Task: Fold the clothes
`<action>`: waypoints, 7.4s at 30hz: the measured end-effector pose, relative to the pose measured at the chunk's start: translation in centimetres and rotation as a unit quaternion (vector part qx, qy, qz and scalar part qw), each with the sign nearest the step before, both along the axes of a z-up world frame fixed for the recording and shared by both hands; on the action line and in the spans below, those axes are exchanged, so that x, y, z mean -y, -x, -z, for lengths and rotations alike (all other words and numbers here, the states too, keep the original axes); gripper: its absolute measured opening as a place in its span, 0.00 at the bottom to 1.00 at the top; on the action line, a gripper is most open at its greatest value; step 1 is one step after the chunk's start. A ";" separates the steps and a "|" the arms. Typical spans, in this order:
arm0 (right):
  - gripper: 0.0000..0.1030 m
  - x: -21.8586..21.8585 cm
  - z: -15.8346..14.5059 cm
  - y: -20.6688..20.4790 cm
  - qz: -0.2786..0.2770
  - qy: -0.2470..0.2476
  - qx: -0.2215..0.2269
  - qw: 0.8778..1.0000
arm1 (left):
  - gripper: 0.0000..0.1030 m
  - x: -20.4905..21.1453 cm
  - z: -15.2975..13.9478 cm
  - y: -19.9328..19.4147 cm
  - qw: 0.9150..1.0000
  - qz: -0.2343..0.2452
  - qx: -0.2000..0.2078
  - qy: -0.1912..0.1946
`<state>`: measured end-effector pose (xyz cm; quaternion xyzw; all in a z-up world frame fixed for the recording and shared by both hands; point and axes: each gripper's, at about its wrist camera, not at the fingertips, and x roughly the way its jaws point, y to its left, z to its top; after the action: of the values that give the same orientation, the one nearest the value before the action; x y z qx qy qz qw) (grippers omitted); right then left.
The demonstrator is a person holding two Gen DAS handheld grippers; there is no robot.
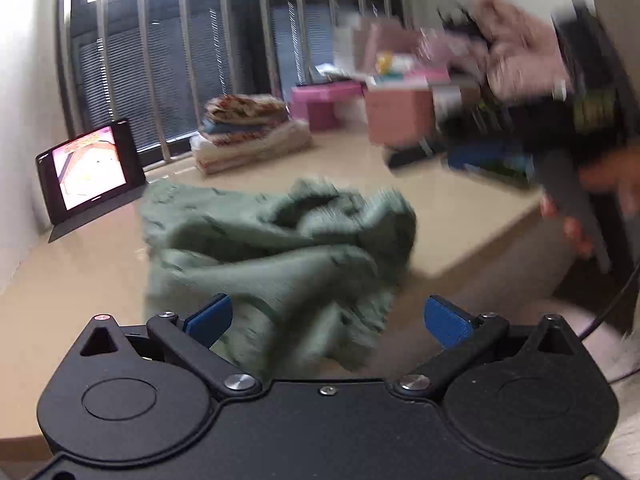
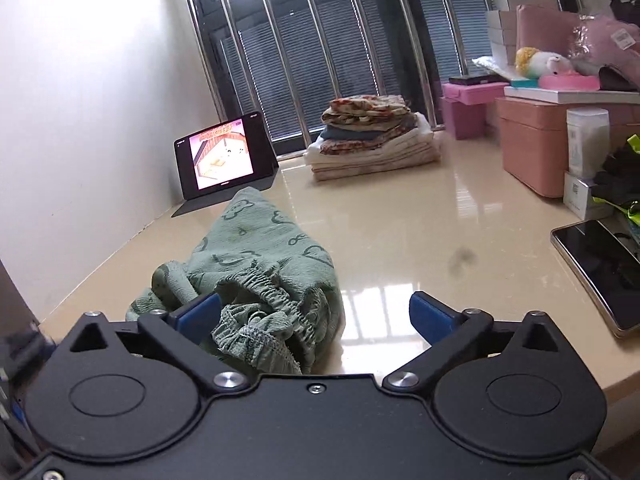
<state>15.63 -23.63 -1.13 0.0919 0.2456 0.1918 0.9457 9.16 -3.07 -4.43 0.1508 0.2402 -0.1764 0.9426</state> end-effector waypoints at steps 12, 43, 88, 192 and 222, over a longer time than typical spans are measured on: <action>0.99 1.2 -0.2 1.3 0.025 0.047 0.019 0.998 | 0.57 3.0 2.8 -0.4 0.991 -0.044 0.043 -0.116; 0.00 -22.7 1.5 -3.6 -0.267 0.527 0.124 0.798 | 0.22 -7.7 1.7 -0.2 0.969 -0.231 0.025 -0.083; 0.36 -6.9 1.9 -0.4 0.076 0.340 0.112 0.931 | 0.48 -7.4 -1.8 1.7 0.932 -0.322 0.112 -0.123; 0.84 9.2 2.2 1.1 0.103 -0.096 -0.152 0.978 | 1.00 4.7 -4.6 -14.6 0.993 0.056 -0.102 0.012; 0.68 -9.1 4.8 -4.1 -0.050 0.347 0.082 0.933 | 0.74 -12.5 0.2 -2.3 0.962 -0.236 -0.049 -0.130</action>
<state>19.72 -14.50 -5.92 -0.2701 0.2223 0.1490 0.9249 11.41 9.46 -4.64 0.2026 0.3355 0.0764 0.9168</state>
